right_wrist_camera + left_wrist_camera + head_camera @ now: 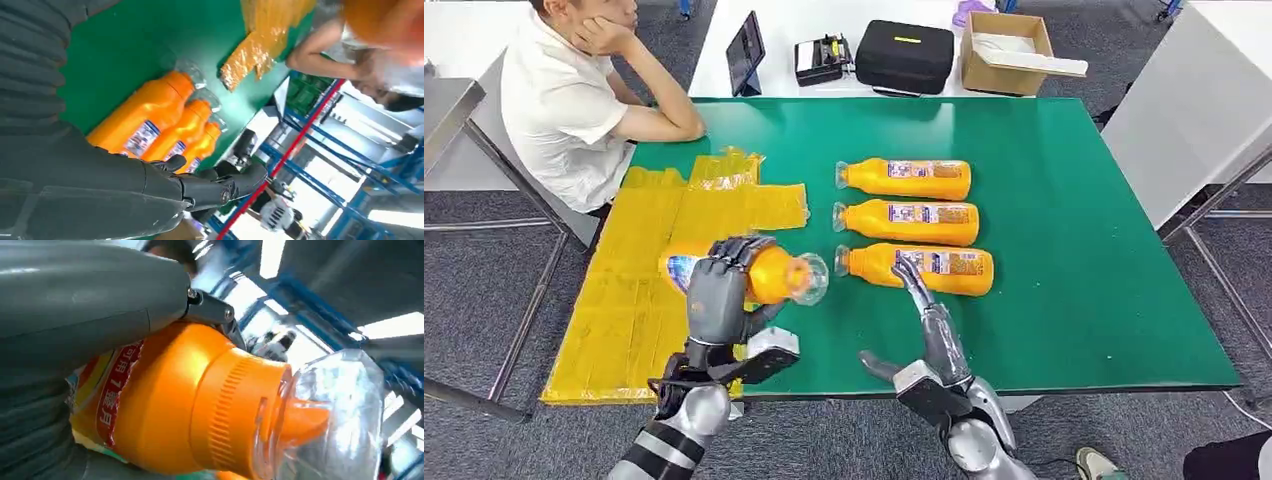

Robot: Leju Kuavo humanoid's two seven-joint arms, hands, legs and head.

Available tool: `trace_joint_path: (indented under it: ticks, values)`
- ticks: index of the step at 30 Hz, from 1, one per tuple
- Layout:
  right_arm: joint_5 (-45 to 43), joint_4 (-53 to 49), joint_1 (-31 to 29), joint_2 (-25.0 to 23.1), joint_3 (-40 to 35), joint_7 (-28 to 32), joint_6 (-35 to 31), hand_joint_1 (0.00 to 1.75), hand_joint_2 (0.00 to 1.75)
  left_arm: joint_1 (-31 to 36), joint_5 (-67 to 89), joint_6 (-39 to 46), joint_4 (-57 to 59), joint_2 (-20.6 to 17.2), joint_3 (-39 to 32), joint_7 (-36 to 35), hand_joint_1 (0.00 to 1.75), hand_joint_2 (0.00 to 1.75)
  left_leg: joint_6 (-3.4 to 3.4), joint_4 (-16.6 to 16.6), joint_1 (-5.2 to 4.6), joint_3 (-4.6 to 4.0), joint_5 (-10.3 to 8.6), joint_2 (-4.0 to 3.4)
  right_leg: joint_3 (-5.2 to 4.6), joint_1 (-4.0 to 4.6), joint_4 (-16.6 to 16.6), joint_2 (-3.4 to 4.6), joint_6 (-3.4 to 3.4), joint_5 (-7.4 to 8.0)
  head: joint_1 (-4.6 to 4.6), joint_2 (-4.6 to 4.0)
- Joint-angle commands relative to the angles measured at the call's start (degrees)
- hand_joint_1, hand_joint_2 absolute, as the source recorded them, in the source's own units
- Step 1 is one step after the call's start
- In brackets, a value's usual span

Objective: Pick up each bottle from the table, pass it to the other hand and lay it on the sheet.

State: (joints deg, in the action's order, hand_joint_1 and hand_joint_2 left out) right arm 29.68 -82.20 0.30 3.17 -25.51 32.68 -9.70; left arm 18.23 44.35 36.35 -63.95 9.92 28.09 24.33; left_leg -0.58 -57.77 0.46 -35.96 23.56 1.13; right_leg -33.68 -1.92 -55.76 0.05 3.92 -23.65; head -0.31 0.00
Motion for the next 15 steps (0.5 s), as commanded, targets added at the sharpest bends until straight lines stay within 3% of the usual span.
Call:
trace_joint_path:
  ticks: [1, 7, 9, 10, 15]
  values:
    - [0.2, 2.5, -2.2, -0.7, 0.8, 0.2, 0.5, 0.00, 1.75, 5.0, -1.3, 0.0, 8.3, -3.1, 2.5, -0.8, 1.75, 1.75, 0.03, 0.0, 0.06, 0.25, 0.09, -0.17, 0.23, 0.11, 0.1, 0.07, -0.24, -0.05, 0.00, 0.00]
    - [0.7, 1.3, -1.8, -0.8, 1.1, 0.3, 0.2, 0.00, 1.75, 5.5, -0.8, -2.8, 8.3, -3.3, 1.8, -2.0, 1.75, 1.75, 0.01, 0.0, 0.03, 0.12, 0.05, -0.09, 0.12, 0.06, 0.0, 0.03, -0.14, -0.03, 0.00, 0.00]
    - [0.8, 1.0, -1.9, -0.9, 1.5, 0.3, 0.2, 0.00, 1.75, 8.0, 7.0, -4.8, 11.8, -5.0, 3.3, -7.5, 1.75, 1.75, 0.03, -0.1, 0.10, 0.32, 0.17, -0.17, 0.33, 0.16, 0.0, 0.05, -0.31, -0.12, 0.00, 0.00]
    - [0.6, 1.2, -2.3, -1.1, 1.7, 0.5, 0.5, 0.00, 1.75, 9.6, 10.3, -6.4, 14.9, -5.7, 3.9, -9.5, 1.75, 1.75, 0.04, 0.0, 0.08, 0.25, 0.10, -0.12, 0.25, 0.13, 0.0, 0.02, -0.27, -0.07, 0.00, 0.00]
    - [-0.6, 4.8, -5.6, -2.3, 1.5, 2.0, 2.4, 0.00, 1.75, 15.6, 12.8, -9.2, 34.9, -4.4, 2.4, -6.0, 1.75, 1.75, 0.04, 0.0, 0.08, 0.32, 0.05, -0.27, 0.27, 0.13, 0.1, 0.17, -0.28, 0.02, 0.00, 0.00]
